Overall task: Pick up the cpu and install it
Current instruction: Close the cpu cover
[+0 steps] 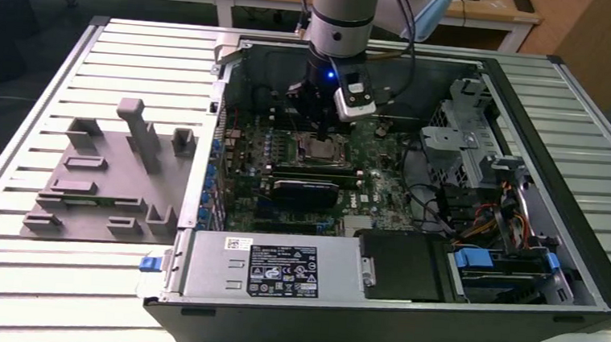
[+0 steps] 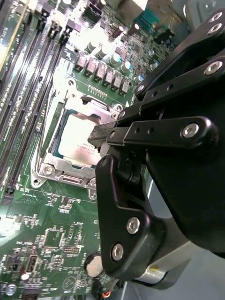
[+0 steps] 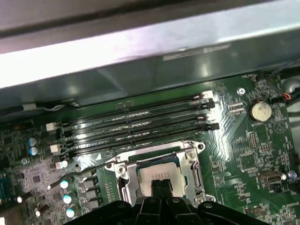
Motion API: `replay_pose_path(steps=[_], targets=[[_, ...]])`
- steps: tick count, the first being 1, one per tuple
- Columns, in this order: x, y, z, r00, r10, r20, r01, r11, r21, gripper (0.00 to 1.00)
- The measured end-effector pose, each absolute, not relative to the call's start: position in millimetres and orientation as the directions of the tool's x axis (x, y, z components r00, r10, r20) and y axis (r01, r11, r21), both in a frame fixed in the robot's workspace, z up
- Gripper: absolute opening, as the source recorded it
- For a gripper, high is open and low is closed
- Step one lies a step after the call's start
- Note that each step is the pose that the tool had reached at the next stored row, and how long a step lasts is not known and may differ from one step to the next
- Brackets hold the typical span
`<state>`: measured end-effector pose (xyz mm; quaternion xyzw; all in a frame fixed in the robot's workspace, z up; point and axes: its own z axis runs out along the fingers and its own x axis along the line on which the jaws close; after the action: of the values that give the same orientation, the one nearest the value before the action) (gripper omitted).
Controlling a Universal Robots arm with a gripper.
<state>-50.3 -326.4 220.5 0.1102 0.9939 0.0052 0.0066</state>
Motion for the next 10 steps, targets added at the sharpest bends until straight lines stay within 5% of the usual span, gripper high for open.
replay_pose_path(steps=[10], targets=[[-51.2, -326.4, 220.2, -0.981, 0.192, -0.018, 0.191, 0.981, 0.013, 0.11]])
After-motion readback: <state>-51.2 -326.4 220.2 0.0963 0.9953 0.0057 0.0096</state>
